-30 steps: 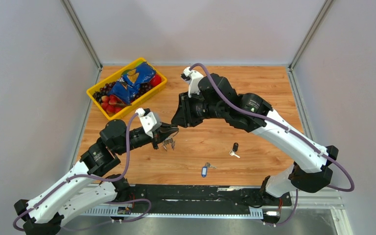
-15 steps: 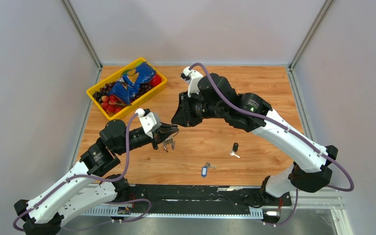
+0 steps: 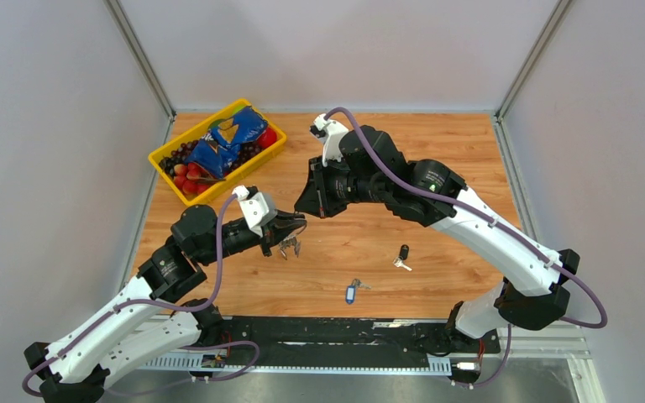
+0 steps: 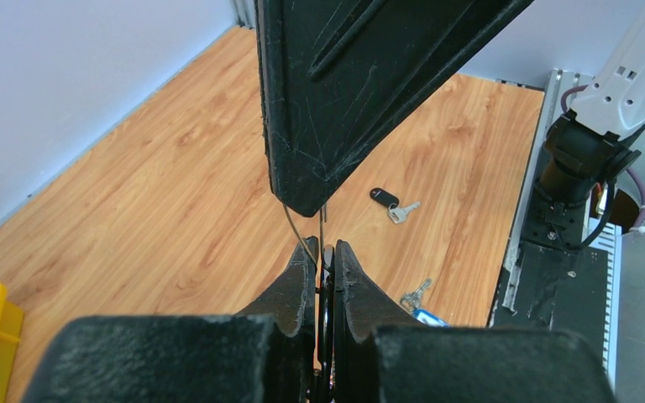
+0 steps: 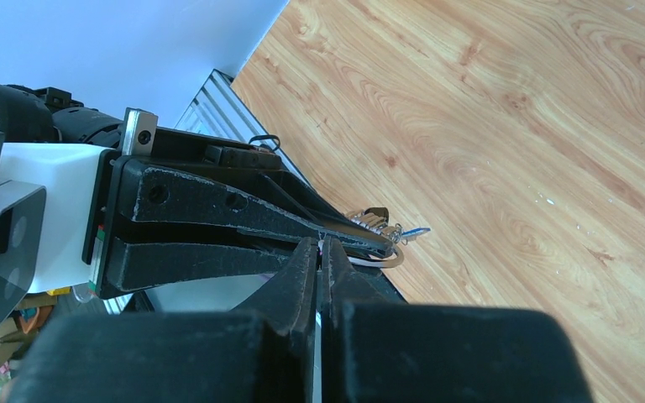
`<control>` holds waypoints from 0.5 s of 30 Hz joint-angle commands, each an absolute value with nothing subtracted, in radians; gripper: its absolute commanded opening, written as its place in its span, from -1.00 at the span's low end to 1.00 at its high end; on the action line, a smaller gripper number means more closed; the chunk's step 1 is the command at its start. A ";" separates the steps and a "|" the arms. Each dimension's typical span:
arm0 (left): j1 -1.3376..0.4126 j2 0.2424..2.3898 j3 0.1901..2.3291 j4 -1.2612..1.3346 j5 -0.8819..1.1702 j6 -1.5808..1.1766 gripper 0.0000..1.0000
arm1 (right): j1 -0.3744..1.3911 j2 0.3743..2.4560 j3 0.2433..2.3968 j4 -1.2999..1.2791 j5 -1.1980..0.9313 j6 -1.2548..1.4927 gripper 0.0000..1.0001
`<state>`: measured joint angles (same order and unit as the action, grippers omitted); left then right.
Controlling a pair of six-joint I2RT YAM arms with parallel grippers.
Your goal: Put the keys on the keyring
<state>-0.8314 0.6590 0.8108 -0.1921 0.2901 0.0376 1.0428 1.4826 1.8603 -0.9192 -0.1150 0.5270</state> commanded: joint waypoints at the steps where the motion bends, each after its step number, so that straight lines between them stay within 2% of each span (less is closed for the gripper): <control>1: -0.835 0.657 0.818 -0.163 0.309 0.057 -0.99 | 1.040 1.456 1.883 -0.866 -0.124 0.541 -1.00; 4: -0.835 0.659 0.817 -0.155 0.305 0.052 -0.90 | 1.040 1.443 1.861 -0.849 -0.130 0.541 -1.00; 5: -0.835 0.657 0.815 -0.149 0.299 0.047 -0.75 | 1.040 1.438 1.854 -0.845 -0.132 0.541 -1.00; 11: -0.835 0.655 0.810 -0.129 0.290 0.046 -0.18 | 1.045 1.424 1.842 -0.834 -0.101 0.538 -1.00; 15: -0.836 0.652 0.808 -0.125 0.278 0.048 -0.01 | 1.049 1.432 1.848 -0.839 -0.088 0.536 -1.00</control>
